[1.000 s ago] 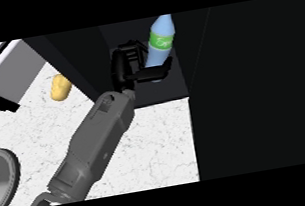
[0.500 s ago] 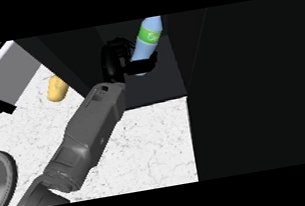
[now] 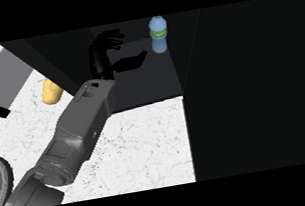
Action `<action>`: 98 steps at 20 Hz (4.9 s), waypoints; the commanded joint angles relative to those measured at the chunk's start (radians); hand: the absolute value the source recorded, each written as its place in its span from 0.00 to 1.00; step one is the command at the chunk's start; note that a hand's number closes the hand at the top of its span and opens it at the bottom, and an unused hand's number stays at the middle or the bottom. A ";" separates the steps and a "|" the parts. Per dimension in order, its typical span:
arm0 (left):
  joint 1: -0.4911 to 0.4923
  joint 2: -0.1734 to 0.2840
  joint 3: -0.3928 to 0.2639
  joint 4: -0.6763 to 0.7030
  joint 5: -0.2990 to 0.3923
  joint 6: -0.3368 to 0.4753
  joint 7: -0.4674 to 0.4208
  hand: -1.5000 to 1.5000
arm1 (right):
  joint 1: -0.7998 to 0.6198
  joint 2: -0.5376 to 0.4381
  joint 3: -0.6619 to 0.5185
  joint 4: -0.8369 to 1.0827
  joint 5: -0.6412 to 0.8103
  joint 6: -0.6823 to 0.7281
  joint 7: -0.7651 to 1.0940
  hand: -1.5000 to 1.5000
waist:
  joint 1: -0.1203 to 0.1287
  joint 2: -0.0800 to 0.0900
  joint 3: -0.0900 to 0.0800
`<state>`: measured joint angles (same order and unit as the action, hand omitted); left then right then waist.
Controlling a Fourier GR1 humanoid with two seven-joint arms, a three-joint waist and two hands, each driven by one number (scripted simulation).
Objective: Pick up the bottled water, place it into the cabinet and close the cabinet
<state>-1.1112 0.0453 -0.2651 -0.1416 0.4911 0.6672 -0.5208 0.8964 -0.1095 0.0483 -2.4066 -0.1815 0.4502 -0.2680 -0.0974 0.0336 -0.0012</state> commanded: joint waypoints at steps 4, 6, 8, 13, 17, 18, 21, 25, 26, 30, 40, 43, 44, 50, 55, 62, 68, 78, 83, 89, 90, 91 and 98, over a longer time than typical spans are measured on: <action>-0.082 0.023 -0.012 0.074 -0.037 0.068 0.002 0.00 | 0.002 -0.018 -0.028 -0.036 -0.093 0.015 0.025 0.00 | -0.013 0.008 0.000; -0.063 0.003 -0.001 0.077 -0.030 0.057 -0.015 0.00 | 0.025 -0.022 -0.022 -0.028 -0.067 0.045 -0.013 0.00 | -0.017 0.002 0.000; -0.076 0.022 0.015 0.054 -0.016 -0.031 -0.010 0.00 | 0.026 -0.024 -0.036 -0.041 -0.090 0.038 0.001 0.00 | -0.002 0.000 0.000; -0.128 -0.002 0.052 -0.014 0.014 -0.119 -0.066 0.00 | 0.009 -0.013 -0.007 -0.054 -0.072 0.025 0.028 0.00 | 0.006 0.000 -0.001; -0.091 0.002 0.093 -0.050 0.044 -0.228 -0.154 0.00 | 0.034 -0.008 0.023 -0.028 -0.071 0.050 0.017 0.00 | 0.024 -0.010 0.000; -0.069 -0.007 0.095 -0.057 0.046 -0.275 -0.182 0.00 | 0.012 -0.012 0.004 -0.064 -0.093 0.027 0.047 0.00 | 0.033 -0.007 -0.001; -0.083 -0.035 0.104 -0.051 0.046 -0.280 -0.177 0.00 | 0.076 -0.018 0.007 -0.086 -0.100 0.055 0.043 0.00 | 0.035 -0.019 0.000; -0.025 -0.044 0.058 -0.129 0.067 -0.230 -0.174 0.00 | 0.033 0.028 0.067 -0.084 -0.043 0.007 0.088 0.00 | 0.047 -0.029 0.001; -0.053 -0.045 0.092 -0.105 0.051 -0.276 -0.161 0.00 | 0.004 0.020 0.041 -0.101 -0.071 -0.005 0.101 0.00 | 0.070 -0.028 0.000; 0.002 -0.045 0.065 -0.177 0.061 -0.254 -0.152 0.00 | 0.035 0.020 0.056 -0.135 -0.061 -0.020 0.140 0.00 | 0.074 -0.035 0.001; 0.330 -0.045 -0.160 -0.580 0.174 -0.335 -0.091 0.00 | 0.016 0.019 0.070 -0.118 -0.055 -0.039 0.146 0.00 | 0.089 -0.045 0.001; 0.392 -0.045 -0.172 -0.652 0.160 -0.413 -0.116 0.00 | 0.072 0.021 0.094 -0.184 -0.049 -0.042 0.149 0.00 | 0.092 -0.043 0.000; 0.413 -0.045 -0.177 -0.729 0.154 -0.393 -0.082 0.00 | 0.056 0.022 0.057 -0.087 -0.041 -0.017 0.073 0.00 | 0.099 -0.046 0.001; 0.609 -0.022 -0.276 -0.988 0.106 -0.368 -0.059 0.00 | 0.033 0.050 0.147 -0.166 0.019 -0.095 0.171 0.00 | 0.110 -0.043 0.001; 0.742 0.052 -0.311 -1.157 0.103 -0.391 -0.020 1.00 | 0.071 -0.040 0.116 -0.173 0.037 -0.002 0.114 0.00 | 0.102 -0.043 0.001; 0.937 0.191 -0.329 -1.396 0.117 -0.395 0.032 1.00 | 0.089 -0.175 0.148 -0.179 0.106 0.124 0.102 1.00 | 0.113 -0.046 0.000; 1.074 0.308 -0.266 -1.530 0.146 -0.419 0.028 0.00 | 0.087 -0.219 0.232 -0.237 0.218 0.202 0.030 1.00 | 0.101 -0.049 0.000; 1.257 0.384 -0.147 -1.646 0.274 -0.502 -0.004 0.00 | 0.062 -0.301 0.477 -0.311 0.315 0.262 0.118 1.00 | 0.114 -0.047 -0.006; 1.323 0.463 -0.100 -1.694 0.313 -0.564 0.006 0.00 | -0.026 -0.308 0.573 -0.284 0.374 0.252 0.176 1.00 | 0.124 -0.057 -0.009; 1.373 0.520 -0.029 -1.712 0.367 -0.626 0.005 0.00 | -0.068 -0.280 0.697 -0.245 0.315 0.197 0.224 1.00 | 0.145 -0.046 -0.013; 1.379 0.522 -0.020 -1.716 0.373 -0.637 -0.005 0.00 | -0.065 -0.272 0.704 -0.238 0.307 0.177 0.230 1.00 | 0.150 -0.045 -0.014; 1.389 0.524 -0.028 -1.713 0.369 -0.645 -0.004 0.00 | -0.054 -0.274 0.718 -0.226 0.293 0.167 0.237 1.00 | 0.153 -0.042 -0.015; 1.428 0.602 0.035 -1.733 0.421 -0.743 0.005 0.00 | -0.129 -0.219 0.778 -0.154 0.213 0.104 0.230 1.00 | 0.219 -0.026 -0.013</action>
<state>0.3032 0.6125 -0.2582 -1.8662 0.8892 -0.0319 -0.5211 0.8372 -0.3342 0.5922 -2.4913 0.0000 0.4827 -0.1253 0.0927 -0.0016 -0.0142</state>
